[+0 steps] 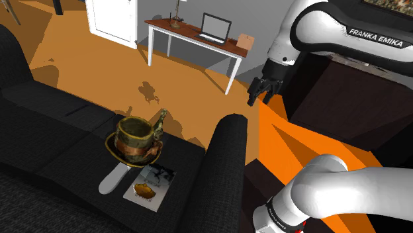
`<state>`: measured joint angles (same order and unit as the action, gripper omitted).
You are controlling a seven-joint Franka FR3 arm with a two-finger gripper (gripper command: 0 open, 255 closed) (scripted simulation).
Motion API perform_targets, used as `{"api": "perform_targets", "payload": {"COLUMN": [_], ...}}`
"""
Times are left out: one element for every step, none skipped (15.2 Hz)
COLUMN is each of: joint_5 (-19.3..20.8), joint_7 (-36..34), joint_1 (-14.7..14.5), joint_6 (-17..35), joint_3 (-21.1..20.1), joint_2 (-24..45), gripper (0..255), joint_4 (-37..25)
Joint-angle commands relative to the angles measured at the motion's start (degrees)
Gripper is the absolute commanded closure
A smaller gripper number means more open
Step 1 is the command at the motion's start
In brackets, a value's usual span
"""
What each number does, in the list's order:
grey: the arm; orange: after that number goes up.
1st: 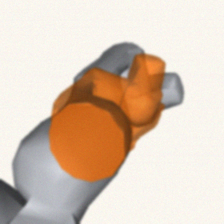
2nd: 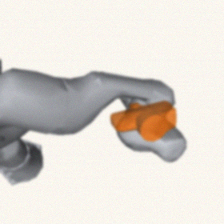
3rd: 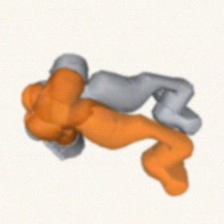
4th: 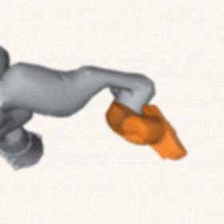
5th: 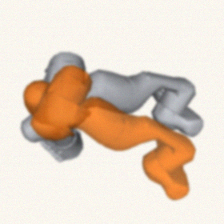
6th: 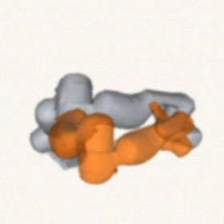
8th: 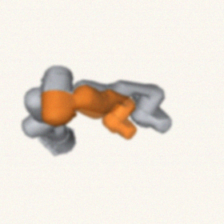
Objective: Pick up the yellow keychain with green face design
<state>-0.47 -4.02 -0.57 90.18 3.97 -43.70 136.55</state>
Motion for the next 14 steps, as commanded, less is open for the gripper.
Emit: {"api": "perform_targets", "payload": {"joint_5": [0.0,-0.5,-1.0,-1.4,-1.9,-2.4,-2.9,-3.3,-3.8,-4.2,-4.6,-5.0,-5.4,-5.8], "joint_7": [0.0,0.0,0.0,0.1,0.1,0.2,0.2,0.3,0.3,0.4,0.5,0.5,0.6,0.7], "joint_1": [0.0,-0.7,-1.3,-2.0,-2.7,-3.4,-4.0,-4.7,-5.4,-6.1,-6.8,-7.4,-8.1,-8.8], "joint_6": [0.0,1.5,3.1,4.6,6.2,7.7,9.3,10.8,12.4,14.0,15.5,17.1,18.6,20.2], "joint_3": [0.0,-0.6,-1.2,-1.8,-2.4,-3.0,-3.7,-4.3,-4.9,-5.5,-6.2,-6.8,-7.5,-8.1], "joint_2": [0.0,0.7,1.5,2.3,3.2,4.1,5.1,6.2,7.3,8.5,9.7,11.0,12.3,13.6], "gripper": [0,0,0,0,0,0,0,0,0,0,0,0,0,0], "joint_4": [0.0,0.9,1.6,2.4,3.1,3.7,4.3,4.8,5.3,5.7,6.0,6.3,6.6,6.8]}}
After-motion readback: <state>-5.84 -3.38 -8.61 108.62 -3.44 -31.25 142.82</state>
